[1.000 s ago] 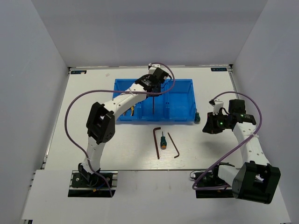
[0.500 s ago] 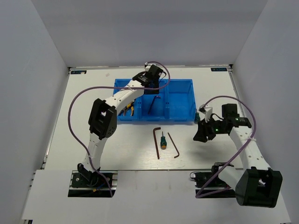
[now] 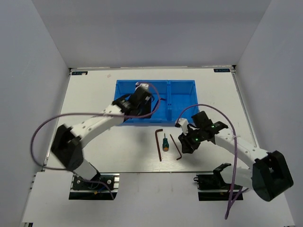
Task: Sort the tools into containers
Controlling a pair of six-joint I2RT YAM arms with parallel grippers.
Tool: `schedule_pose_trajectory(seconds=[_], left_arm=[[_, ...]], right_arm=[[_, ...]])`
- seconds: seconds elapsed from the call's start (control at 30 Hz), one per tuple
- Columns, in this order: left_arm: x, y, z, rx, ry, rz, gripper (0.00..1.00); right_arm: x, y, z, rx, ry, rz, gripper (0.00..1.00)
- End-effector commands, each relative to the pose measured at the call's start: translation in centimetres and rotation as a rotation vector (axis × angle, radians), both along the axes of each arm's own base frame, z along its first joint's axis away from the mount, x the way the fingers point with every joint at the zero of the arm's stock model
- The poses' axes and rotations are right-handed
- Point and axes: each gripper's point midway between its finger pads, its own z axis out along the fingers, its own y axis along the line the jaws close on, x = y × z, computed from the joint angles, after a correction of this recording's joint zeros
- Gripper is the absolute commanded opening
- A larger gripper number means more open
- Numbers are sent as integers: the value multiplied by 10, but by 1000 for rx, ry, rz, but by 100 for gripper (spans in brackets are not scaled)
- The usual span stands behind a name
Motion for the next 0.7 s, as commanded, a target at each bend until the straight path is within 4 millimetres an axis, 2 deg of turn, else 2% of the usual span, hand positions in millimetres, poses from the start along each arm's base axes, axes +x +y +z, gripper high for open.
schedule_pose_trajectory(seconds=[0.0,0.03,0.07,0.1,0.13,0.17,0.27,0.43,0.6,0.67], left_arm=[[-52,19,28,-160,-35,22,59],[-65,25,25,-171,-27,27,59],[-82,36,6,-154,7,33,59],[-89,42,5,-168,6,44,59],[-97,45,14,-214,-11,56,60],[-105,52,4,-207,5,66,60],[-119,59,-2,-199,25,73,62],[-125,51,-9,-162,49,44,62],[-127,34,-13,-157,56,3,62],[-130,25,-12,-167,49,-20,62]], right_arm=[[28,14,-12,-69,-72,-120,51],[30,16,-13,-77,-66,-140,51],[33,22,-13,-86,-83,-136,51],[36,22,-18,-110,-81,-162,51],[40,21,-20,-128,-91,-190,51],[39,23,-26,-151,-85,-181,51],[42,30,-30,-166,-79,-202,51],[46,47,-30,-163,-63,-218,51],[49,49,-35,-194,-75,-230,51],[51,44,-42,-239,-103,-237,49]])
